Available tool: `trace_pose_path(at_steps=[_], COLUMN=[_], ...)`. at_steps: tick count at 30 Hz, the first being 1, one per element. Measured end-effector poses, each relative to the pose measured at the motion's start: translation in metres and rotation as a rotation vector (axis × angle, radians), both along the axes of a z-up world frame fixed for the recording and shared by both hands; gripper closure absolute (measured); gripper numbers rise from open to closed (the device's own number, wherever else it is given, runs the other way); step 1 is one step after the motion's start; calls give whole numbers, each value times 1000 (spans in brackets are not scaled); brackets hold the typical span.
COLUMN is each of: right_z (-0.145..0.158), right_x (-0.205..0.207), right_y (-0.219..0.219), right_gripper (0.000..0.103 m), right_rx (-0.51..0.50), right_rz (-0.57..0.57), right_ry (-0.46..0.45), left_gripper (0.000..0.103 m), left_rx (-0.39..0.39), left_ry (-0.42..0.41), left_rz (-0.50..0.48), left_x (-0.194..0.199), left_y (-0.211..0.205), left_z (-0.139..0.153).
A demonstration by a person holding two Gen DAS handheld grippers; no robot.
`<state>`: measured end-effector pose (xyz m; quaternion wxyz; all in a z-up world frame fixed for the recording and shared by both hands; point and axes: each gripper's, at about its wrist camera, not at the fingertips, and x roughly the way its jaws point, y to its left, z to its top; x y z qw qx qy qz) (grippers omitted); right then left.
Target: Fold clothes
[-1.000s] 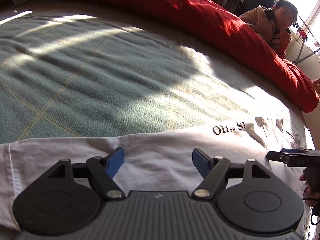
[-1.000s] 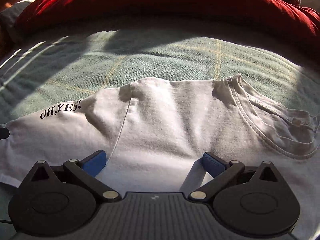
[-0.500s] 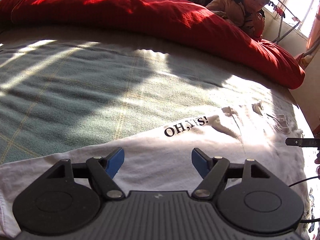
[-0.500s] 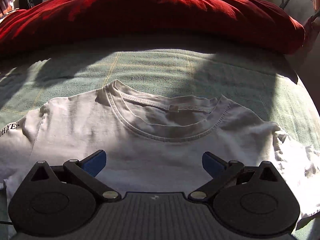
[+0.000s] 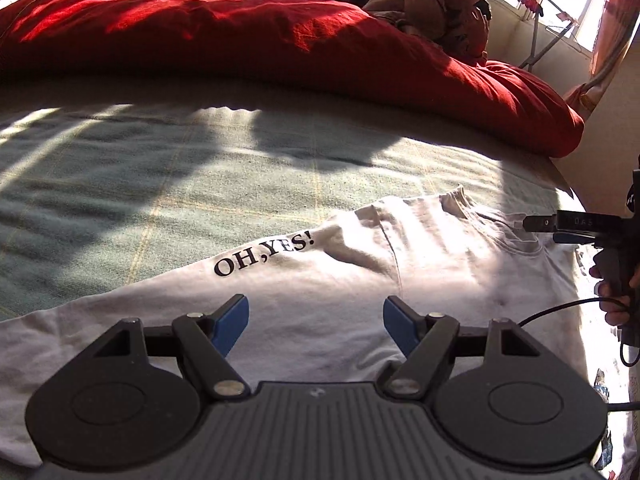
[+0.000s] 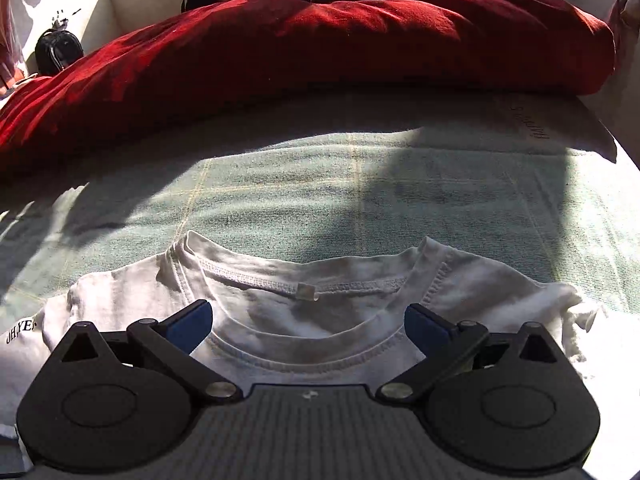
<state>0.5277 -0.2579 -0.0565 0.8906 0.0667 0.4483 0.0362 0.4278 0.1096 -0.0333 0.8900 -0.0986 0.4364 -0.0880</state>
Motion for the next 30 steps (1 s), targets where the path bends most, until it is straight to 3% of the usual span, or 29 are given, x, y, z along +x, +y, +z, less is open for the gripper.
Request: trace_pose_path(at_steps=[4,10,15,18,22,26,30], right_z=[23,17,-16,-25,-25,-22,-9], right_x=[-33,-100,-140,-159,-188,-213,-221], right_y=[-16,-39,-39,-44,-63,-82,-88], right_gripper=[0,0,0,0,0,0,0], right_rx=[-6,-40,-86,-97,-84,-69,18], right_rz=[62,134,168,168,165,159,158], right_ry=[0,110,171,187,238,315,304], left_gripper=[29,29,29,29,26,26,26], left_rx=[-42,-96,11,99,157,156,102], left_ry=[-9,31,88,143,206,246,219], left_rz=[-50,-169,-267,-285,-297,-291,-317], left_x=[-2,-11,-26,-49,-75,-86,-93], left_y=[-35,-95,-135,-136,-131,-133,-151], left_z=[6,-6,-30,-43,-41,-26,-17])
